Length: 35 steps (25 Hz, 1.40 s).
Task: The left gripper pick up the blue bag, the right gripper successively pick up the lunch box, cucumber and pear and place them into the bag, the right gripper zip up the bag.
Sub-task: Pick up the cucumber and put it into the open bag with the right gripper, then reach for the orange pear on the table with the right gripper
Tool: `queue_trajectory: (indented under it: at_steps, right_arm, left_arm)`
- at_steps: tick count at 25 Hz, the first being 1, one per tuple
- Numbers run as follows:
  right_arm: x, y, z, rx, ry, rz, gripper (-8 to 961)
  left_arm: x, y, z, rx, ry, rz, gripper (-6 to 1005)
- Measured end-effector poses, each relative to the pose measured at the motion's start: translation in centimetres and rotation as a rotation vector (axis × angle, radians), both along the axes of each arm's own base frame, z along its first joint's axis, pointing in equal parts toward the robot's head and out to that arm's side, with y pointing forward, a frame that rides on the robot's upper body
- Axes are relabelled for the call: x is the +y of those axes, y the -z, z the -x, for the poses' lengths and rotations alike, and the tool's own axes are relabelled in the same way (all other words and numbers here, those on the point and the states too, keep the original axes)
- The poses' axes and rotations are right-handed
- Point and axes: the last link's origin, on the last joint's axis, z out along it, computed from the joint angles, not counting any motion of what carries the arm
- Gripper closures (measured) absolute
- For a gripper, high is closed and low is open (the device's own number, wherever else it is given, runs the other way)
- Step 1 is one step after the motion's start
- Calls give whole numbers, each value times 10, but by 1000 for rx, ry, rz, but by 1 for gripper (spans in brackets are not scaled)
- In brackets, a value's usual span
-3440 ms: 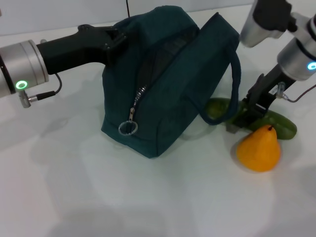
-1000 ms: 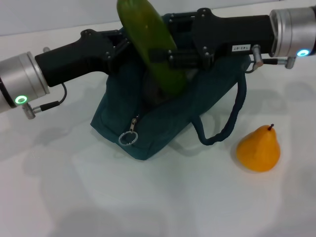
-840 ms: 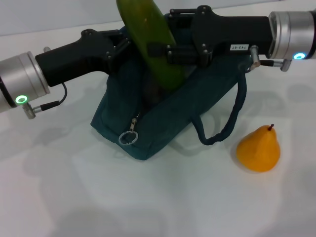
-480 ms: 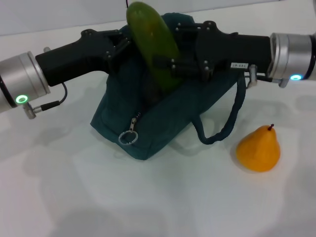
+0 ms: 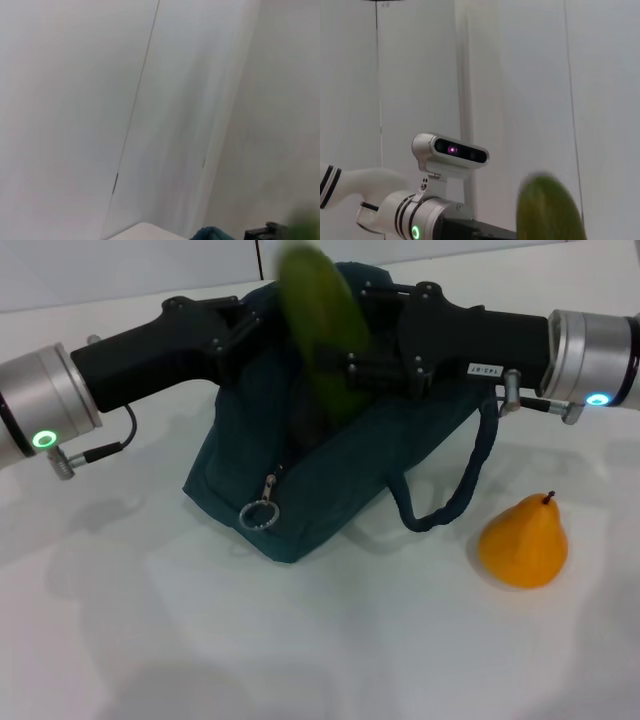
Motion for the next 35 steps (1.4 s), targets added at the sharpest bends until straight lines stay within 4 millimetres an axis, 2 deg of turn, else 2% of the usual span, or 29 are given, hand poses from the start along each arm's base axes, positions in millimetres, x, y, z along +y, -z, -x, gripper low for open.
queue_trajectory:
  at_steps: [5, 10, 11, 15, 19, 21, 27, 30, 35]
  right_arm:
    - [-1, -2, -5, -3, 14, -12, 311]
    - [-5, -13, -10, 38, 19, -44, 152]
    - [-7, -17, -12, 51, 15, -52, 153]
    - [-30, -45, -27, 97, -25, -116, 159]
    - [-59, -70, -50, 103, -30, -166, 163]
    - [-70, -74, -64, 124, 18, -188, 164]
    - [-102, -65, -105, 119, 161, -266, 169]
    - [-116, -53, -125, 192, 260, -378, 168]
    - [-133, -32, -134, 220, 323, -412, 172]
  left_arm:
    - [1, -1, 1, -1, -4, -5, 952]
    - [2, -1, 3, 0, -18, -15, 952]
    - [2, -2, 3, -1, -18, -18, 952]
    - [2, -2, 4, -5, -17, -33, 952]
    - [2, -2, 7, -7, -28, -40, 952]
    - [2, 0, 9, -10, -36, -44, 952]
    - [1, 4, 15, -24, -56, -62, 952]
    - [0, 5, 17, -22, -59, -63, 952]
    - [-3, 10, 21, -18, -64, -65, 952]
